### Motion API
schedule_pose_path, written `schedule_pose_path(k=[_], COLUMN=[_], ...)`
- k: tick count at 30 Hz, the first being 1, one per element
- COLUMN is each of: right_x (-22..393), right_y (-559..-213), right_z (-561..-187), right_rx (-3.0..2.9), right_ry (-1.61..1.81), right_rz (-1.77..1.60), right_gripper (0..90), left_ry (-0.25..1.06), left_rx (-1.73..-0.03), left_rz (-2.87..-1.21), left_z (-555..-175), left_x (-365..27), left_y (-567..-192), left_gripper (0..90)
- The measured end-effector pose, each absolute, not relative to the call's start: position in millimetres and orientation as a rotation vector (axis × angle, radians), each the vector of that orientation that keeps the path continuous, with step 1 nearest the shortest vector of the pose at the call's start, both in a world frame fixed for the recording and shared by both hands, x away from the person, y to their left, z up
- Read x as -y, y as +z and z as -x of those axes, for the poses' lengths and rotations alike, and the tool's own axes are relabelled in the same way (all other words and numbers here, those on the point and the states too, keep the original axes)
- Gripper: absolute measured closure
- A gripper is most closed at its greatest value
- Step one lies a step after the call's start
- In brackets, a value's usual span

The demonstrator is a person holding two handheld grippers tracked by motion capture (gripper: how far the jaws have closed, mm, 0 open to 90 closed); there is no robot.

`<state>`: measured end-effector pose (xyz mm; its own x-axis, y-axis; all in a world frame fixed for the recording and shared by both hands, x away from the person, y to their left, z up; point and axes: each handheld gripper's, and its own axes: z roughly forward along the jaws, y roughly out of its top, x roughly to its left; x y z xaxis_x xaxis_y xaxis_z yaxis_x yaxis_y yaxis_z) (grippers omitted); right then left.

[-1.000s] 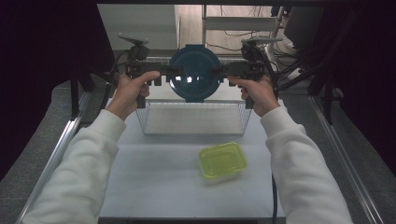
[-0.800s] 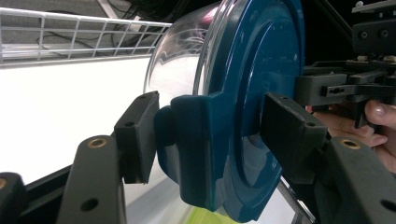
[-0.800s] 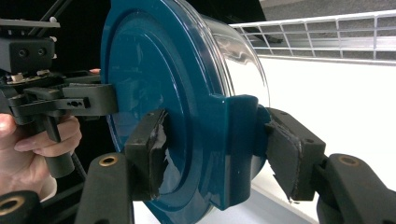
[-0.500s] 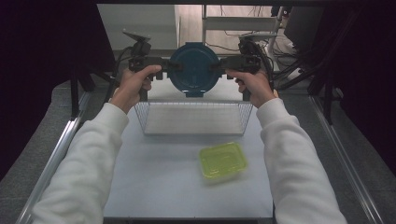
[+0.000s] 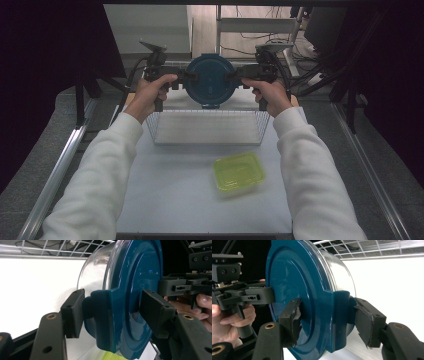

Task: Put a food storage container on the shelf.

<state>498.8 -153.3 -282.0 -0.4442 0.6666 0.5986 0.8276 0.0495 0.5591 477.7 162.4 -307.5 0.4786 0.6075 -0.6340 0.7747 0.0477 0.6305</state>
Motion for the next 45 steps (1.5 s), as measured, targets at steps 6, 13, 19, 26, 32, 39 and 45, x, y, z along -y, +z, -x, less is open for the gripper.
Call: schedule_pose_path(k=[6,13,19,26,32,39,45], right_x=[153.5,150.6,150.5,151.4,150.7,150.3,143.2], right_y=[-283.0,-286.3,-291.5,-298.1,-303.3,-304.2,-301.1], right_z=[-505.1,-515.0,-520.2,-524.7,-527.4,-526.9,-521.6], right_rx=[2.116,2.06,2.002,1.933,1.885,1.875,1.954], right_ry=[-1.348,-1.319,-1.288,-1.258,-1.25,-1.265,-1.31], right_rz=[1.564,1.626,1.66,1.69,1.725,1.734,1.759], right_gripper=[41.2,39.5,38.4,36.8,35.2,35.0,24.4], left_ry=[-0.226,-0.263,-0.289,-0.312,-0.325,-0.317,-0.244], left_rx=[-1.233,-1.273,-1.295,-1.322,-1.34,-1.334,-1.309], left_rz=[-1.619,-1.57,-1.556,-1.539,-1.52,-1.516,-1.536], left_z=[-483.9,-493.0,-498.0,-502.4,-506.1,-506.4,-503.0], left_x=[-163.6,-164.1,-165.0,-164.0,-163.1,-163.1,-158.2], left_y=[-310.6,-316.4,-320.2,-324.7,-329.2,-329.9,-329.6], left_gripper=[38.8,37.8,36.8,35.2,33.3,33.3,29.2])
